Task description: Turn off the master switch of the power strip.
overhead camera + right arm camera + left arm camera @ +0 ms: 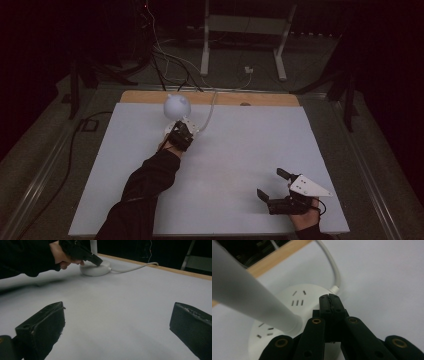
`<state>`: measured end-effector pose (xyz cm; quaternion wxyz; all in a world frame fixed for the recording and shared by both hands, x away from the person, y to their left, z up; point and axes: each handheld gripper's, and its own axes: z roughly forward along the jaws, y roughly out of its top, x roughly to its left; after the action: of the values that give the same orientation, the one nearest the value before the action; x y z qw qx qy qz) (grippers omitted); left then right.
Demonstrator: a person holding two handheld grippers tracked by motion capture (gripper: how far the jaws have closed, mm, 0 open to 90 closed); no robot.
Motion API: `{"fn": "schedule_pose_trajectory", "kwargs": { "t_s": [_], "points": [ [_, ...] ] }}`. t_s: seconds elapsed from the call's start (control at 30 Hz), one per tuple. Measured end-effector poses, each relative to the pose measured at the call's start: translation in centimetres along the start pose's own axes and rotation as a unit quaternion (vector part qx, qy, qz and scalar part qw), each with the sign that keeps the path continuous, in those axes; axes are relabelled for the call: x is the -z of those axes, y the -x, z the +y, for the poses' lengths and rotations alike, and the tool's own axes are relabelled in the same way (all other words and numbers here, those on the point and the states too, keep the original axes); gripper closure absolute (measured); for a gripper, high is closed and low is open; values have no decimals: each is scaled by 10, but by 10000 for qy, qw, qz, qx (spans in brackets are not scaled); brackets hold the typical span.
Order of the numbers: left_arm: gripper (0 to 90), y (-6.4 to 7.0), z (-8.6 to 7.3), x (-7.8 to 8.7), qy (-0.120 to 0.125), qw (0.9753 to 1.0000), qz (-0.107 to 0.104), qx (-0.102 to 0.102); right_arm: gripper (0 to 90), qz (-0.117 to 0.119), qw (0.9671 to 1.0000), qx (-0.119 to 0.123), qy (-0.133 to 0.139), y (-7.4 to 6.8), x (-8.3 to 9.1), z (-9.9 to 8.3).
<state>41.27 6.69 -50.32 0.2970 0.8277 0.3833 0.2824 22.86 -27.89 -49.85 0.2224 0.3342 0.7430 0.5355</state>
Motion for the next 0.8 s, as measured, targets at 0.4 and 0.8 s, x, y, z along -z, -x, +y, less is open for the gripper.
{"fn": "schedule_pose_trajectory", "kwargs": {
  "t_s": [0.4,0.8],
  "points": [
    [900,0,8,26,525,9985,-52,140,0,-6,10000,-9,45,1,2,1],
    [714,-6,8,56,649,9960,-551,281,0,-9,10000,-25,50,1,2,1]
  ]
}}
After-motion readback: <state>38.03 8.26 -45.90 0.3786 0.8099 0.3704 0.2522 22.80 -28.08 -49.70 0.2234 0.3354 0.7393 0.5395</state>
